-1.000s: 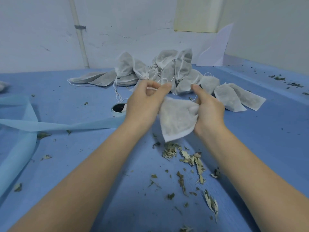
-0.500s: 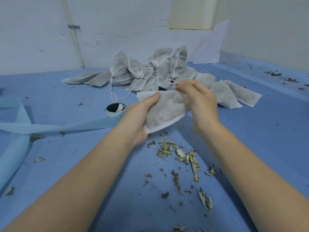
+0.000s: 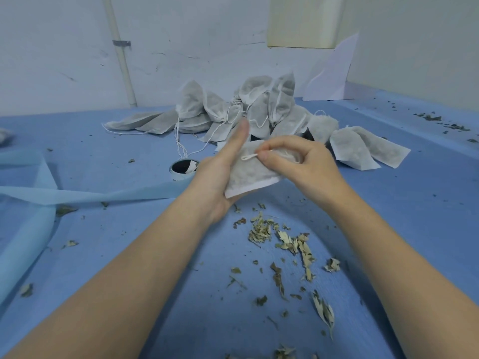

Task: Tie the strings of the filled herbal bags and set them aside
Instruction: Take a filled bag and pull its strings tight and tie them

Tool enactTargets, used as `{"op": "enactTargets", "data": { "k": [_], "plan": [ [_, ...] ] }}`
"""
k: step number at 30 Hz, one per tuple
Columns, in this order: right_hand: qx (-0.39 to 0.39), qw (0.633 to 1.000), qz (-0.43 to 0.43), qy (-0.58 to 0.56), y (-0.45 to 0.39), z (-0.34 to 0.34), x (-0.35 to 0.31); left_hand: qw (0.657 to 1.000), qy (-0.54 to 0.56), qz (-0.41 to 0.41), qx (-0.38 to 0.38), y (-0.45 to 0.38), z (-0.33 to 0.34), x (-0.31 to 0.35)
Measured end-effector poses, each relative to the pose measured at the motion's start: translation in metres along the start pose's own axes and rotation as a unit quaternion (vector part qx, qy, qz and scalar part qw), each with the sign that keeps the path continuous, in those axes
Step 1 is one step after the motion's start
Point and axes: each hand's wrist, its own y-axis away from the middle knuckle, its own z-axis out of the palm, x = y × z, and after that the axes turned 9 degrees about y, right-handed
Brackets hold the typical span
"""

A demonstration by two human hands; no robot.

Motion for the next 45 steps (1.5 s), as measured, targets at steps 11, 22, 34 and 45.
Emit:
{"op": "enactTargets", "data": {
  "k": [11, 22, 34, 45],
  "plan": [
    [-0.058, 0.976, 0.062, -0.199, -0.001, 0.015, -0.008, 0.997, -0.019, 0.071, 0.01, 0.02, -0.012, 0.012],
    [-0.149, 0.981, 0.115, 0.042, -0.014, 0.06, -0.01, 0.937, -0.041, 0.211, 0.274, 0.021, -0.056, 0.044],
    [-0.174, 0.979, 0.026, 0.103, -0.037, 0.11, -0.015, 0.925, -0.149, 0.205, 0.282, 0.004, -0.065, 0.052],
    [-0.136, 0.983, 0.098, 0.08, -0.024, 0.102, -0.018, 0.854, -0.326, 0.26, 0.31, 0.002, -0.059, 0.04]
  ]
}}
